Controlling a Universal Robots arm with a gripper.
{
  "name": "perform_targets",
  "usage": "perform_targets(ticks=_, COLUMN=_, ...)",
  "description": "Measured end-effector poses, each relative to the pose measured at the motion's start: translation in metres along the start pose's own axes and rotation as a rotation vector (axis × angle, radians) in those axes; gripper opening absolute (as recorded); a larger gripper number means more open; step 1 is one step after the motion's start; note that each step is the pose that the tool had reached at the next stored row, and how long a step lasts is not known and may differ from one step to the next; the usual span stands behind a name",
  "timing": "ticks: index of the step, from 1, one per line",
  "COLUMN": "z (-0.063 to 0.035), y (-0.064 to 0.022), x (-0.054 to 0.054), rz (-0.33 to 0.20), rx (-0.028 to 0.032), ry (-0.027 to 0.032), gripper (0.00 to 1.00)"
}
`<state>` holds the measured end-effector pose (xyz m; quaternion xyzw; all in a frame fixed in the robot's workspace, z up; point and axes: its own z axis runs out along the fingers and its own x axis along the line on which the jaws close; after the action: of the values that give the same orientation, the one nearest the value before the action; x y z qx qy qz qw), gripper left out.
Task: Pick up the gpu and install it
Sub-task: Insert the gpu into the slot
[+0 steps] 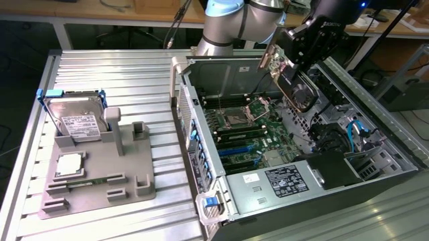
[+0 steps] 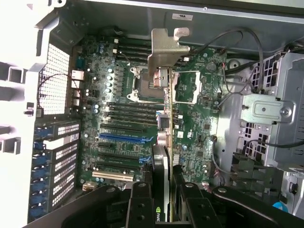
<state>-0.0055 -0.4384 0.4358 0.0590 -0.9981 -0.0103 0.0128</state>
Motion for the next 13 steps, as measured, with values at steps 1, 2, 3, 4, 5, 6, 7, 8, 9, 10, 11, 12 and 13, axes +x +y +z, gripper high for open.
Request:
perform_targets(ticks=1, z=0.0000, y=0.0000, x=0.0000, rz=-0.004, rx=0.0001, ry=0.0001, gripper=0.27)
perform_targets(ticks=2, z=0.0000, y=0.0000, x=0.0000, rz=-0.007, rx=0.0001, ry=0.0002, gripper=0.27)
perform_targets(ticks=3, z=0.0000, y=0.0000, x=0.0000, rz=-0.010, rx=0.0002, ry=0.0002, gripper=0.27)
perform_targets(ticks=4, z=0.0000, y=0.0000, x=0.0000, rz=-0.012, rx=0.0003, ry=0.0003, gripper=0.27)
perform_targets(ticks=5, z=0.0000, y=0.0000, x=0.0000, rz=-0.016, rx=0.0003, ry=0.0003, gripper=0.27)
perform_targets(ticks=6, z=0.0000, y=0.0000, x=0.0000, rz=-0.019, rx=0.0004, ry=0.0004, gripper=0.27)
perform_targets(ticks=7, z=0.0000, y=0.0000, x=0.0000, rz=-0.021, rx=0.0005, ry=0.0005, gripper=0.27)
perform_targets(ticks=8, z=0.0000, y=0.0000, x=0.0000, rz=-0.024, rx=0.0005, ry=0.0006, gripper=0.27)
perform_targets(ticks=9, z=0.0000, y=0.0000, x=0.0000, rz=-0.026, rx=0.0006, ry=0.0006, gripper=0.27)
perform_targets(ticks=10, z=0.0000, y=0.0000, x=0.0000, rz=-0.029, rx=0.0006, ry=0.0007, gripper=0.27)
perform_targets(ticks=11, z=0.0000, y=0.0000, x=0.0000, rz=-0.031, rx=0.0007, ry=0.0007, gripper=0.27)
perform_targets(ticks=12, z=0.0000, y=0.0000, x=0.0000, rz=-0.034, rx=0.0008, ry=0.0007, gripper=0.27)
perform_targets(ticks=13, z=0.0000, y=0.0000, x=0.0000, rz=-0.036, rx=0.0009, ry=0.0009, gripper=0.27)
